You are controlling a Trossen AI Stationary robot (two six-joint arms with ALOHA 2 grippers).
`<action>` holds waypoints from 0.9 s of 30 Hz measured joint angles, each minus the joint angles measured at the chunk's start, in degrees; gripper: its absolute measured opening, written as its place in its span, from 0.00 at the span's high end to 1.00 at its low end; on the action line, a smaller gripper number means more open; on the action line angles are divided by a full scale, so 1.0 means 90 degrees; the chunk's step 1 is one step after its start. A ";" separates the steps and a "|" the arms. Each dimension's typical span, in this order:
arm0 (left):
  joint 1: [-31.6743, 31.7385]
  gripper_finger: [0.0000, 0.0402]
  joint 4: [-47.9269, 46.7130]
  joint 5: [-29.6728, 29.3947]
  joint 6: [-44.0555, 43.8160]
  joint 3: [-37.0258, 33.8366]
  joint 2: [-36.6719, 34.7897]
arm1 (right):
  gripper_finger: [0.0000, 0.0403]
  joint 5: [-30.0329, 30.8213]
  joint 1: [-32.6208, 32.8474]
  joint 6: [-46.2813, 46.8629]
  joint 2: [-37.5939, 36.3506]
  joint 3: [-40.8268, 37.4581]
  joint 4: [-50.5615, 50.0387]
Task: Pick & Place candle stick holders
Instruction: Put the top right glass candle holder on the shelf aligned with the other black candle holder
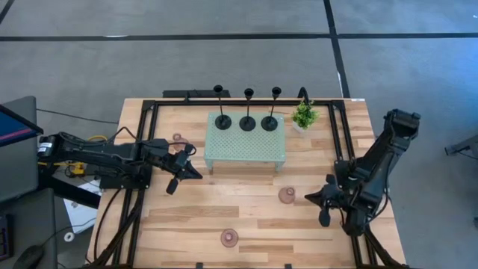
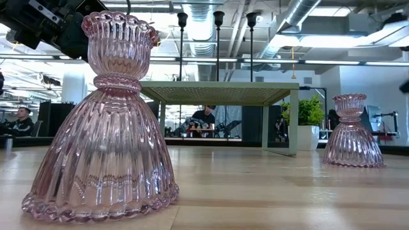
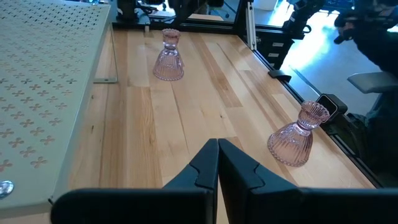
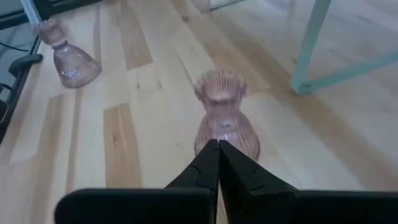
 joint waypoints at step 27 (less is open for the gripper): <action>0.0002 0.98 0.0007 0.0000 0.0000 0.0000 0.0000 | 1.00 0.0280 0.0301 -0.0154 0.2175 -0.1061 0.3221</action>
